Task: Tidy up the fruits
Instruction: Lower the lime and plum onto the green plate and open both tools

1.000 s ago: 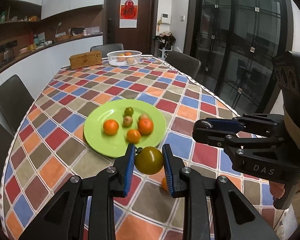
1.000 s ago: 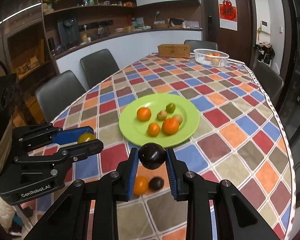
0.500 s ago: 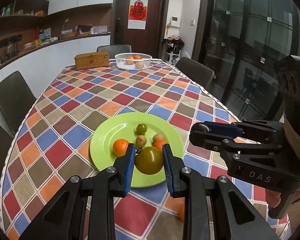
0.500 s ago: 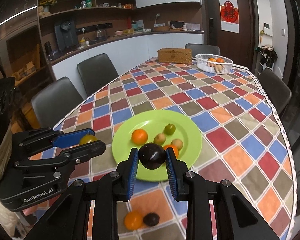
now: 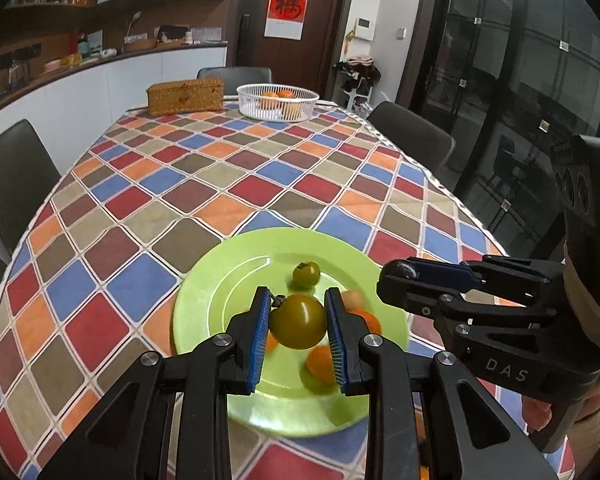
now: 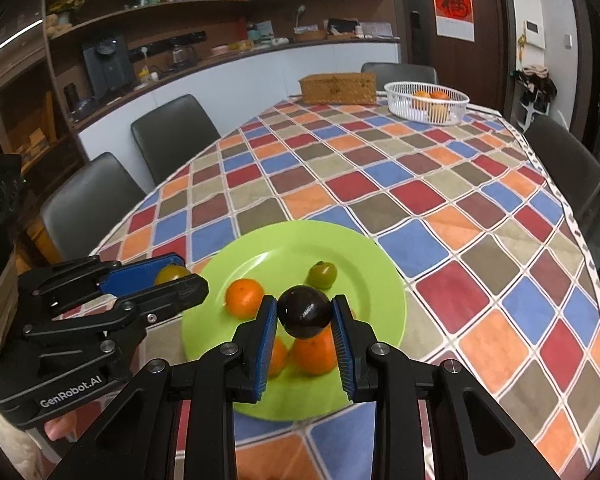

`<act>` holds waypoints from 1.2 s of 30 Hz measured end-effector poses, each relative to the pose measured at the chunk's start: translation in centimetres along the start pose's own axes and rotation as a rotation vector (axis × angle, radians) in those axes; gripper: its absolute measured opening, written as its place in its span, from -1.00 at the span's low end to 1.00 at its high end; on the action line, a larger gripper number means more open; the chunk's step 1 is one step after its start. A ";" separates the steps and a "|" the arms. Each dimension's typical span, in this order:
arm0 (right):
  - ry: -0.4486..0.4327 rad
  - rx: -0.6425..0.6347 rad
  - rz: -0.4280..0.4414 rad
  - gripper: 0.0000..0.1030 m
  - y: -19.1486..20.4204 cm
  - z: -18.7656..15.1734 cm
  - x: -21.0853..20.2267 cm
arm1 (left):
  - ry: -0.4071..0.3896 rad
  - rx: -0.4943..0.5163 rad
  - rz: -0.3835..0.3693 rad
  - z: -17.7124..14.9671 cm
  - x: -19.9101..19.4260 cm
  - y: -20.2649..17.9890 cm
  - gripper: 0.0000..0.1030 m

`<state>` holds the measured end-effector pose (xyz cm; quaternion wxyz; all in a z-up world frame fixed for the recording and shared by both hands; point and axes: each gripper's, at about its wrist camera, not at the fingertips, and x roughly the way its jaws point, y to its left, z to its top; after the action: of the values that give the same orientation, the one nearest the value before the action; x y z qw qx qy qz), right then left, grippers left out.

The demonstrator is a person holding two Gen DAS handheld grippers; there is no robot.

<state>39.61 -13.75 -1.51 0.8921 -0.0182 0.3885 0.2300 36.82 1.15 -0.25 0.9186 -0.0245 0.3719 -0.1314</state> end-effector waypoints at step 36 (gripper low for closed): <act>0.051 0.029 -0.028 -0.41 -1.8 -0.1 2.5 | 0.053 0.029 0.090 -0.6 1.8 0.3 -0.35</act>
<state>41.86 -14.38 -3.60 0.8851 -0.0166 0.4143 0.2115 37.69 0.99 -1.98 0.9136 0.0089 0.3950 -0.0957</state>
